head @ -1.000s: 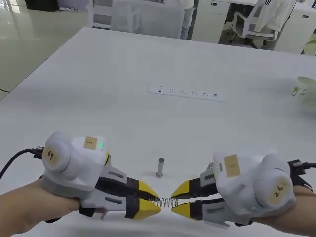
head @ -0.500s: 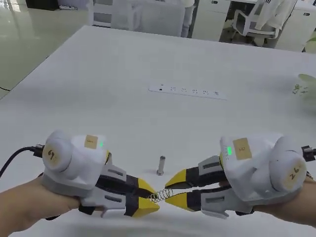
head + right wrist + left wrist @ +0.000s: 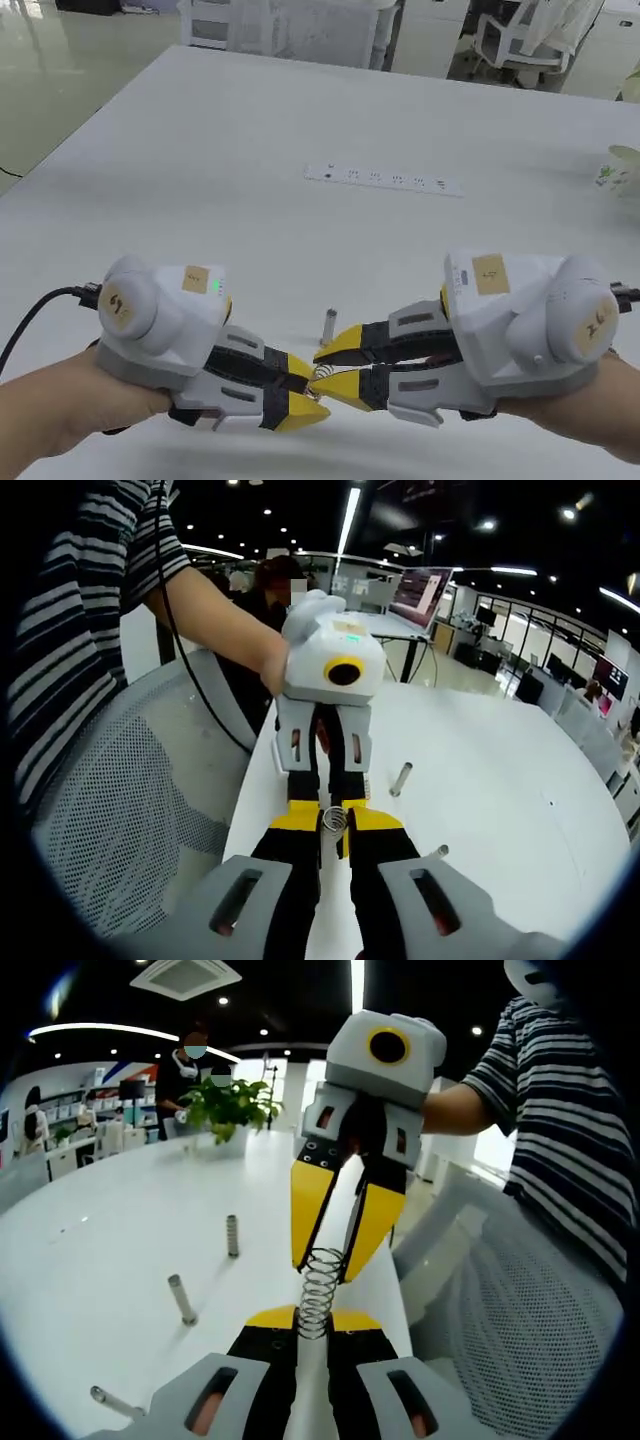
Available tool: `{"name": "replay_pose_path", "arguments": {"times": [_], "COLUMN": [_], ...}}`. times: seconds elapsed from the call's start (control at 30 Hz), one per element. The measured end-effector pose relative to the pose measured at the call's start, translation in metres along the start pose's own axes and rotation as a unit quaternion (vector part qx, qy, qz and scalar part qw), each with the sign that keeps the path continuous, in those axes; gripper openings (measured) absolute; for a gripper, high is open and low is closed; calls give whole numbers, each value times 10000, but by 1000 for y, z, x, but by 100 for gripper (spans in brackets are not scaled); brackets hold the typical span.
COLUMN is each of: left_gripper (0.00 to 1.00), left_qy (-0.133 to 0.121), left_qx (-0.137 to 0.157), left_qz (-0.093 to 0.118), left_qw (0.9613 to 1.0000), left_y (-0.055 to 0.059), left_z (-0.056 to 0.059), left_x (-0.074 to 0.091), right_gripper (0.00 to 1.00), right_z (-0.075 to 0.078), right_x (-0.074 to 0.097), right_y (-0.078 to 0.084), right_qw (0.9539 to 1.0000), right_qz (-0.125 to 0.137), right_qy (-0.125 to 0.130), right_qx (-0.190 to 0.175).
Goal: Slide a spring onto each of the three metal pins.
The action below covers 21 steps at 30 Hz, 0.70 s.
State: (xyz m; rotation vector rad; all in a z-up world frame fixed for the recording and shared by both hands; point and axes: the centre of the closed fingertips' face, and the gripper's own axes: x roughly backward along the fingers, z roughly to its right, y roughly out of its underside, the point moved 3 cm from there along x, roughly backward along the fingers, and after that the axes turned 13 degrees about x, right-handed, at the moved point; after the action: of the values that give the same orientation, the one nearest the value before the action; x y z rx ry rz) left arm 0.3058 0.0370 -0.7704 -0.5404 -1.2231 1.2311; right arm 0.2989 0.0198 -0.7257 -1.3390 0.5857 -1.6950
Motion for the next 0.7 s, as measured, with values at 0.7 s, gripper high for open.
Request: {"name": "replay_pose_path", "arguments": {"times": [0.7], "left_gripper": [2], "left_qy": [-167], "left_qx": [-51], "left_qz": [78], "left_qw": [9998], "left_y": [-7], "left_z": [0], "left_x": [6], "right_gripper": [7], "right_z": [3], "right_x": [-5], "right_y": [-10], "right_qw": [9991], "right_qz": [146], "right_qy": [363], "right_qx": [185]}}
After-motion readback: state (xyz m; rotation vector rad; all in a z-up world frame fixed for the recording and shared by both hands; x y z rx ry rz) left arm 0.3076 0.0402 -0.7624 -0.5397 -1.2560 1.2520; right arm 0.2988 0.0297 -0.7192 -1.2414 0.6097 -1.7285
